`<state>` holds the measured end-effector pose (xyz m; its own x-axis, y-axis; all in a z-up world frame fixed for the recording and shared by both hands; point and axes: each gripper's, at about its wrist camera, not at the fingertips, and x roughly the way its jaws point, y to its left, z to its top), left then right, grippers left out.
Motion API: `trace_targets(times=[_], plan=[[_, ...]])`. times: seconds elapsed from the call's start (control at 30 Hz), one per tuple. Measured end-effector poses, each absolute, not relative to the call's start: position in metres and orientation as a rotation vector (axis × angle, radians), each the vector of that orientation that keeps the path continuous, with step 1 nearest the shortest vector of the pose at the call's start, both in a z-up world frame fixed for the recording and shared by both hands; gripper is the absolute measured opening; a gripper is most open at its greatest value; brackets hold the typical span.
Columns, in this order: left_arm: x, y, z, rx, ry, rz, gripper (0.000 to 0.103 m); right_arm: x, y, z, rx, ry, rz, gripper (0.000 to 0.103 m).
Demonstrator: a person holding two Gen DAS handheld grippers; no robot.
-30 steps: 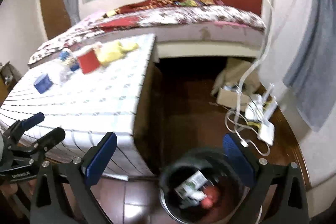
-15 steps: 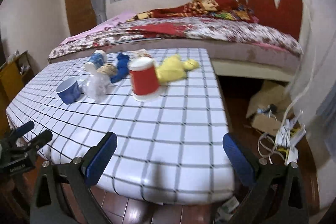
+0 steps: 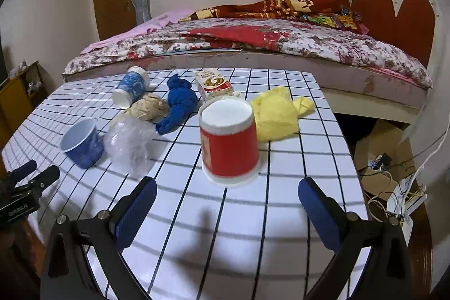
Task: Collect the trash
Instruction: 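Grasp the blue paper cup with the left tool while the right tool grasps the red-white cup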
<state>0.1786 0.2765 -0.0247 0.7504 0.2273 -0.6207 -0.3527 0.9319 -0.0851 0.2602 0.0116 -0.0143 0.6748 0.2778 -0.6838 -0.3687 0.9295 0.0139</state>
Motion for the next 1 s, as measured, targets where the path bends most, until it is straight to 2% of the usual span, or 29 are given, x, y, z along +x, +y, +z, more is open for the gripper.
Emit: trace_targets(times=[0.4,0.5,0.6,0.63,0.67,1.0], plan=[[0.231,0.288,-0.037,-0.178,0.729,0.301,0.102,0.31,0.029,-0.027,-0.127,0.776,0.375,0.102],[0.24,0.29,-0.038,-0.18,0.746,0.305,0.099,0.316,0.03,-0.028,-0.13,0.777,0.377,0.099],[0.245,0.294,-0.041,-0.202,0.78,0.287,0.079,0.321,0.03,-0.029,-0.121,0.787,0.395,0.086],[0.244,0.295,-0.041,-0.211,0.78,0.272,0.077,0.322,0.029,-0.029,-0.117,0.796,0.415,0.065],[0.243,0.295,-0.039,-0.216,0.768,0.261,0.077,0.321,0.028,-0.029,-0.113,0.796,0.422,0.061],[0.209,0.266,-0.009,-0.188,0.652,0.226,0.077,0.289,0.006,0.0,-0.111,0.726,0.47,0.061]])
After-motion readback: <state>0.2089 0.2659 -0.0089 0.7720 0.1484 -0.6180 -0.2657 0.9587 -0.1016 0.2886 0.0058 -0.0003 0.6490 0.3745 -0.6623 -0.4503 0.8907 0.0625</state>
